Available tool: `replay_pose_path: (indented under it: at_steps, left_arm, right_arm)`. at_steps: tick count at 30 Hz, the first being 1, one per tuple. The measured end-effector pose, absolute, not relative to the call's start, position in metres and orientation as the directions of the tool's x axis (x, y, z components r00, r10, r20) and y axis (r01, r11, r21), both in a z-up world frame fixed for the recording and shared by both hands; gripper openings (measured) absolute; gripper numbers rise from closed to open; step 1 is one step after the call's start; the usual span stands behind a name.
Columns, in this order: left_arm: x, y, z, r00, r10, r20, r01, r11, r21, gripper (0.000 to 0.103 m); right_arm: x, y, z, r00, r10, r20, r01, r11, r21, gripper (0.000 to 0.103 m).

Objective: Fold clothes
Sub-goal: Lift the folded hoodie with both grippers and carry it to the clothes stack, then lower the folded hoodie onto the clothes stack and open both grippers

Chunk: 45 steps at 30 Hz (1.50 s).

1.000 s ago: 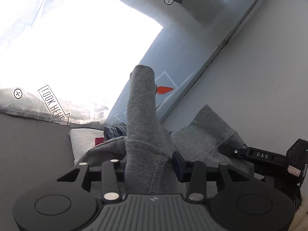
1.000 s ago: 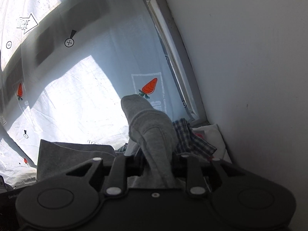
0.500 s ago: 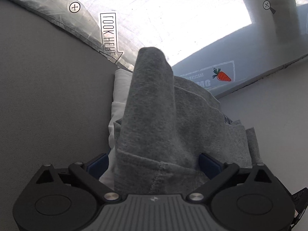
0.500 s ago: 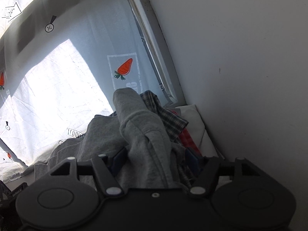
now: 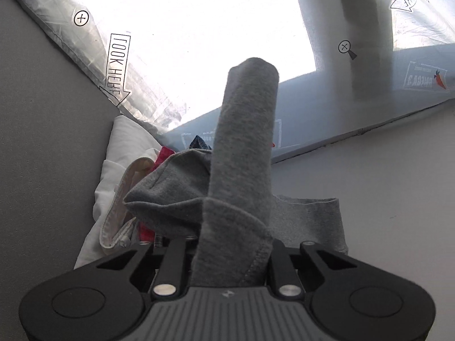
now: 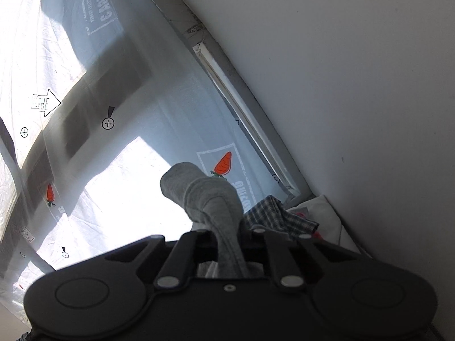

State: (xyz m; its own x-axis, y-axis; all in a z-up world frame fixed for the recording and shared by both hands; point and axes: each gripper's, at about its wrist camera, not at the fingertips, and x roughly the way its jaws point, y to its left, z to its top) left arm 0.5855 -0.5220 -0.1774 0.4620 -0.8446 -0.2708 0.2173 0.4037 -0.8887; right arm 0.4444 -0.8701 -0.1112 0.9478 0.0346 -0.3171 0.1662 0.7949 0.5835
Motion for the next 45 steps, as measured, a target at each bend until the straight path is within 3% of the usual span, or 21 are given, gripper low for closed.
replay_pose_path:
  at_steps: [6,9,13,15,17,18,21,23,25,27,29,30,35,38,40,43,45]
  left_arm:
    - [0.598,-0.55,-0.108,0.451,-0.884,-0.124,0.411,0.329,-0.85,0.013]
    - [0.615,-0.563,-0.108,0.464,-0.87,-0.165,0.414,0.378,-0.828,0.015]
    - [0.627,-0.571,-0.142,0.455,-0.823,-0.339,0.331,0.51,-0.794,0.015]
    - [0.627,-0.569,-0.16,0.438,-0.798,-0.415,0.283,0.56,-0.778,0.018]
    - [0.626,-0.564,-0.176,0.432,-0.781,-0.451,0.235,0.58,-0.78,0.024]
    - [0.626,-0.561,-0.184,0.43,-0.778,-0.459,0.211,0.58,-0.787,0.027]
    - [0.629,-0.552,-0.194,0.422,-0.793,-0.439,0.15,0.539,-0.829,0.033]
    - [0.633,-0.55,-0.191,0.417,-0.794,-0.443,0.144,0.538,-0.83,0.036]
    - [0.634,-0.548,-0.183,0.421,-0.794,-0.438,0.166,0.542,-0.824,0.046]
    - [0.634,-0.545,-0.17,0.433,-0.802,-0.41,0.22,0.536,-0.815,0.07]
    - [0.629,-0.538,-0.151,0.494,-0.775,-0.395,0.29,0.575,-0.765,0.086]
    - [0.626,-0.533,-0.141,0.53,-0.755,-0.387,0.324,0.602,-0.73,0.089]
    - [0.605,-0.516,-0.097,0.646,-0.664,-0.376,0.442,0.727,-0.525,0.091]
    - [0.578,-0.516,-0.091,0.637,-0.691,-0.342,0.523,0.713,-0.466,0.091]
    - [0.565,-0.524,-0.103,0.585,-0.739,-0.334,0.553,0.665,-0.502,0.091]
    - [0.564,-0.551,-0.141,0.493,-0.767,-0.412,0.501,0.637,-0.586,0.091]
    - [0.572,-0.561,-0.178,0.457,-0.757,-0.466,0.428,0.647,-0.632,0.091]
  right_arm:
    - [0.448,-0.884,-0.054,0.986,-0.034,-0.166,0.122,0.822,0.556,0.008]
    - [0.469,-0.885,-0.048,0.968,-0.099,-0.232,0.195,0.876,0.442,0.008]
    - [0.512,-0.857,-0.087,0.875,-0.164,-0.455,0.28,0.939,0.201,0.012]
    - [0.527,-0.839,-0.118,0.799,-0.247,-0.548,0.316,0.948,0.034,0.026]
    - [0.533,-0.829,-0.14,0.745,-0.324,-0.583,0.349,0.934,-0.073,0.052]
    - [0.533,-0.827,-0.147,0.743,-0.326,-0.585,0.344,0.935,-0.084,0.052]
    - [0.529,-0.827,-0.144,0.769,-0.312,-0.558,0.332,0.941,-0.067,0.062]
    - [0.527,-0.826,-0.135,0.796,-0.307,-0.521,0.322,0.945,-0.064,0.08]
    - [0.526,-0.824,-0.124,0.827,-0.303,-0.473,0.31,0.949,-0.065,0.083]
    - [0.524,-0.822,-0.114,0.844,-0.309,-0.439,0.307,0.949,-0.079,0.089]
    - [0.522,-0.819,-0.108,0.851,-0.315,-0.42,0.304,0.948,-0.094,0.095]
    - [0.52,-0.816,-0.106,0.853,-0.315,-0.415,0.302,0.948,-0.099,0.096]
    - [0.498,-0.794,-0.103,0.87,-0.311,-0.382,0.292,0.95,-0.109,0.102]
    - [0.482,-0.778,-0.113,0.888,-0.246,-0.39,0.236,0.969,-0.074,0.102]
    - [0.484,-0.774,-0.129,0.879,-0.169,-0.446,0.179,0.984,-0.019,0.102]
    - [0.498,-0.782,-0.161,0.824,-0.119,-0.554,0.181,0.982,0.058,0.103]
    - [0.502,-0.788,-0.175,0.81,-0.125,-0.573,0.213,0.973,0.09,0.103]
